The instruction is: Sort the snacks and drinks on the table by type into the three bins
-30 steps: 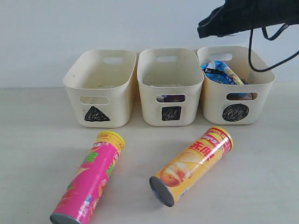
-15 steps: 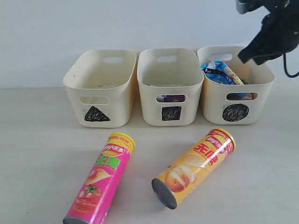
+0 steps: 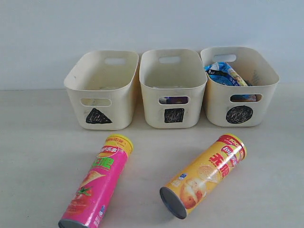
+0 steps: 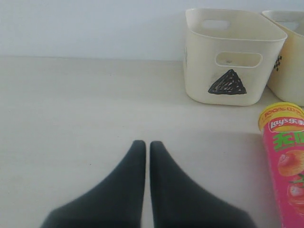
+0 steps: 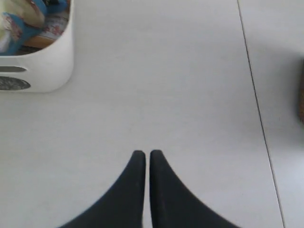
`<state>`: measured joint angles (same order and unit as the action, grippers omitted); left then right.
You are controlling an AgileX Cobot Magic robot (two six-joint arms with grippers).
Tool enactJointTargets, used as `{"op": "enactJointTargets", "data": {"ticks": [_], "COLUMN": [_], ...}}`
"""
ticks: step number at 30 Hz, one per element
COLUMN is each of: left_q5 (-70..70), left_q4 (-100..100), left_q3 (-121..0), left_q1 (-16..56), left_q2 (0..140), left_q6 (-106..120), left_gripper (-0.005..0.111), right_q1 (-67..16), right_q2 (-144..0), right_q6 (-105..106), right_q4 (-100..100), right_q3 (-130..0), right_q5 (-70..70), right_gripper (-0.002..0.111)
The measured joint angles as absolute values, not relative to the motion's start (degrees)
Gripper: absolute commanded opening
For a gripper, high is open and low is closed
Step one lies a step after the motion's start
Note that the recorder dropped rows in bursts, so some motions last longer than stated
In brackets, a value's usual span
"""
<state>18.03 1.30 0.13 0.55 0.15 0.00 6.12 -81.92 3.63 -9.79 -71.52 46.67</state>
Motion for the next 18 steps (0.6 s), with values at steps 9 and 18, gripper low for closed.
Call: {"op": "enactJointTargets", "data": {"ticks": [9,18], "left_q5": [18.0,18.0], "left_q4": [1.3,1.3], "left_q3": [0.1,0.1], "left_q1": [0.5,0.5], "left_q2": [0.1,0.1], "left_q6": [0.0,0.0], "left_gripper": [0.004,0.004], "right_q1": [3.7,3.4], "right_q2": [-59.9,-41.6], "right_q6": [3.8,3.8], "right_q4": [-5.8,-3.6], "right_q3": [-48.2,-34.9], "right_q5": [24.2,18.7], "right_gripper": [0.001,0.001]}}
